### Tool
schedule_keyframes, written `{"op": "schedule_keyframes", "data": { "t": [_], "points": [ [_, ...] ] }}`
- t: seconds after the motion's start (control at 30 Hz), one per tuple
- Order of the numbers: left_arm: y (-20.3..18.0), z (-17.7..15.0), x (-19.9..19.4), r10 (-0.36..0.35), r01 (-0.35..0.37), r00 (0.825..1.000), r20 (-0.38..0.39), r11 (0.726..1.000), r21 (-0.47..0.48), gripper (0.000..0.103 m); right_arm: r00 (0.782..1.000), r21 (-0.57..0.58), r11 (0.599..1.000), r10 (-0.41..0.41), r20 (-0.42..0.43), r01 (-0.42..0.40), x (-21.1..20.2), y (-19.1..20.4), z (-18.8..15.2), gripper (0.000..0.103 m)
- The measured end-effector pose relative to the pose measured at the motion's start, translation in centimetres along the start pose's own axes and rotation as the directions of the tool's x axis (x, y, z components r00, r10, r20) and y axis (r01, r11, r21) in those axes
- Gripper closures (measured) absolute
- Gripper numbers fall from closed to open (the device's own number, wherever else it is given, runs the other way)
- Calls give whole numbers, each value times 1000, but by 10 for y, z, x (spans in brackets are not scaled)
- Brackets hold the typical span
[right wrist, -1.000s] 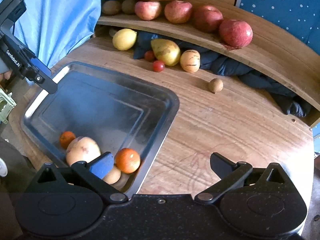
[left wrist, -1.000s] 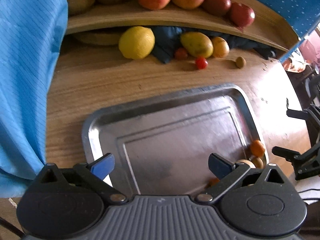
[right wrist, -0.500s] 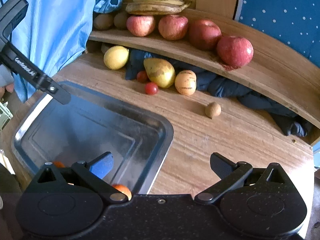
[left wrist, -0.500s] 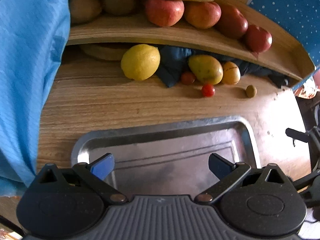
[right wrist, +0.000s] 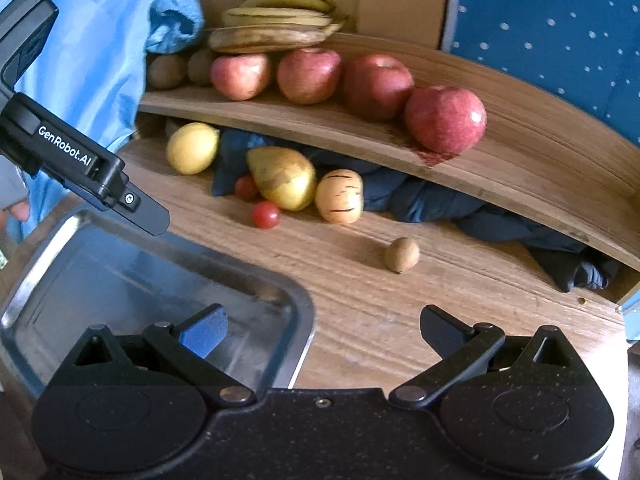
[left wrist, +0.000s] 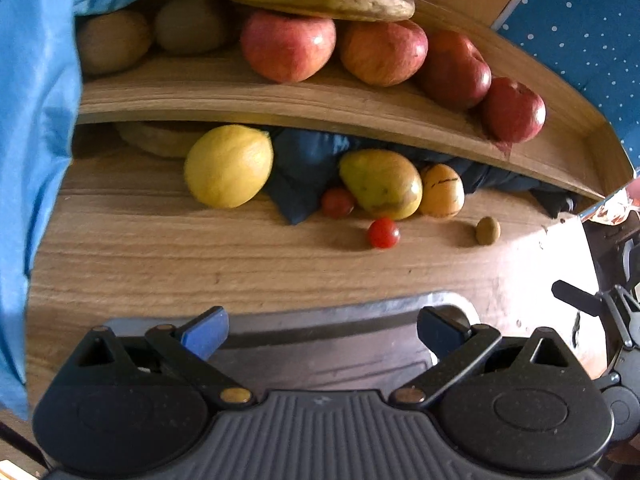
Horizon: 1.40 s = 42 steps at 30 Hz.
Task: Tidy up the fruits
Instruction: 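Move both grippers past the tray toward the fruits under the shelf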
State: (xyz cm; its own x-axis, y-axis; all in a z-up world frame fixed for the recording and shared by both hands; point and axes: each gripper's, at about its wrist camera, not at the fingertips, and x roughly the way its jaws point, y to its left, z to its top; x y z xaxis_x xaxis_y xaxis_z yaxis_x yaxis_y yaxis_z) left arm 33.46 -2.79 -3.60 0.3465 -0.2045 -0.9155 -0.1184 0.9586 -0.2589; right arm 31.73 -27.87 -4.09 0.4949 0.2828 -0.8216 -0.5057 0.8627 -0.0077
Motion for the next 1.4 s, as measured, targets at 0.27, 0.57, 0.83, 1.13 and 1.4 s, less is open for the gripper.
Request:
{"op": "schedule_keyframes", "data": {
  "t": [0.27, 0.57, 0.83, 1.13, 1.4],
  "points": [
    [-25, 11, 28, -19, 20, 1000, -14, 1000, 12, 1, 1000, 60, 998, -27, 14, 27, 12, -19, 1, 1],
    [-41, 22, 45, -7, 7, 1000, -6, 1000, 16, 1, 999, 104, 994, -45, 26, 42, 29, -33, 2, 1],
    [-47, 29, 52, 1, -1, 1000, 8, 1000, 31, 1, 999, 107, 994, -36, 33, 32, 42, -43, 4, 6],
    [-52, 32, 54, -5, 4, 1000, 25, 999, 42, 8, 998, 120, 992, -40, 43, 34, 52, -50, 8, 19],
    [-58, 34, 55, -52, 50, 998, 30, 997, 62, 25, 998, 129, 991, -37, 43, 31, 61, -51, 12, 43]
  ]
}}
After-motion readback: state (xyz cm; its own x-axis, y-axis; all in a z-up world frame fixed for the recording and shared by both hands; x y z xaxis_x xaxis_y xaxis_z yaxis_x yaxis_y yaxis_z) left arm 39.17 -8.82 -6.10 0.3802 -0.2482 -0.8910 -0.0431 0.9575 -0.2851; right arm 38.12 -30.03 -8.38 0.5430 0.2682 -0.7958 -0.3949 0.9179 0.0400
